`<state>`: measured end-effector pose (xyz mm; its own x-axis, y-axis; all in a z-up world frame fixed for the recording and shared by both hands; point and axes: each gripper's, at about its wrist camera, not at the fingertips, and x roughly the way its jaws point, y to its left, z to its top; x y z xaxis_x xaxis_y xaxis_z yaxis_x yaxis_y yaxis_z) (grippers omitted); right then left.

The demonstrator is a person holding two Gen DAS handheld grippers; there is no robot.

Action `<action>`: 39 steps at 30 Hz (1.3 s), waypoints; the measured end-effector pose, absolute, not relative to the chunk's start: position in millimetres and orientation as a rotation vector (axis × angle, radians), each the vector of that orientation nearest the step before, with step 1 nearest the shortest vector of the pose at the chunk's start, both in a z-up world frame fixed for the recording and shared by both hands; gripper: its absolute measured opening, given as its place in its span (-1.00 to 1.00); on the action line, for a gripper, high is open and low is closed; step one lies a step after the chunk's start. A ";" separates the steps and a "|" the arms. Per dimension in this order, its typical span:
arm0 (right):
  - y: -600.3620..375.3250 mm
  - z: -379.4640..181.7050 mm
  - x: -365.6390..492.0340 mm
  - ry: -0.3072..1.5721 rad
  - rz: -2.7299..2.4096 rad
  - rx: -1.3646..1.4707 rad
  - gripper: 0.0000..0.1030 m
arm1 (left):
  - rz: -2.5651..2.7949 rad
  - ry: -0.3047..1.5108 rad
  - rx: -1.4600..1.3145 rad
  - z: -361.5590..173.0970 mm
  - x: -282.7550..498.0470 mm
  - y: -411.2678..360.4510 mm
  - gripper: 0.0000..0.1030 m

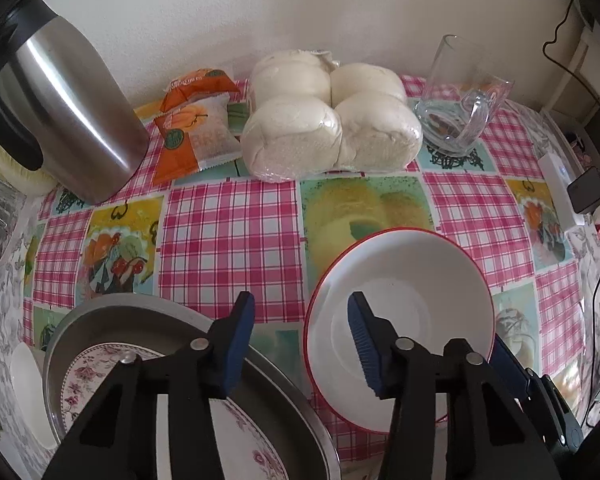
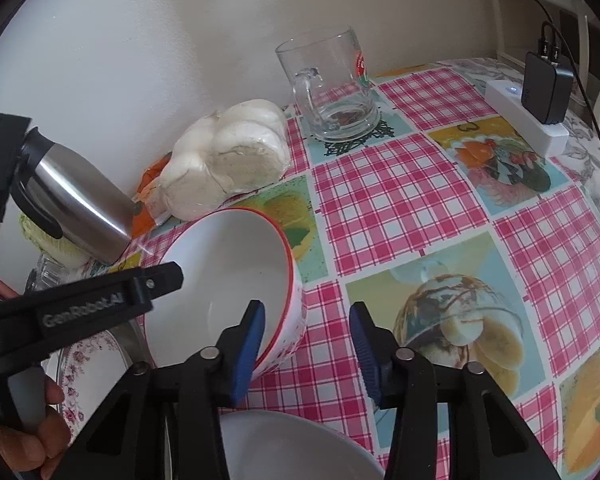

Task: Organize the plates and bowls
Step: 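Move both grippers to the rim of the red-rimmed white bowl, then close both grippers on the red-rimmed bowl's rim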

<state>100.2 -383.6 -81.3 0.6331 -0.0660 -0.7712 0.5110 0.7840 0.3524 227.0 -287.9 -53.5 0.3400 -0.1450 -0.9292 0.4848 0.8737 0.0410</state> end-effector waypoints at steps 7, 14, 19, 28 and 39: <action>-376.2 -87.7 109.0 0.849 -0.315 0.623 -0.34 | -0.457 1.185 0.333 -75.1 226.8 -293.7 -0.67; -373.6 -87.2 109.1 0.851 -0.320 0.613 -0.38 | -0.495 1.151 0.294 -76.7 220.2 -289.6 -0.74; -377.5 -80.4 101.4 0.814 -0.325 0.601 -0.42 | -0.534 1.115 0.233 -70.4 213.6 -286.3 -0.74; -379.4 -49.7 82.9 0.720 -0.335 0.591 -0.42 | -0.574 1.031 0.156 -39.4 203.1 -277.0 -0.74; -354.2 -15.0 74.8 0.657 -0.283 0.540 -0.42 | -0.555 0.944 0.043 -11.6 191.7 -236.3 -0.73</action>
<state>74.8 -354.2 -15.0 0.7610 -0.0808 -0.6437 0.4124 0.8262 0.3838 191.7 -236.3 -11.6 0.4583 -0.4318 -0.7769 0.4683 0.8602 -0.2018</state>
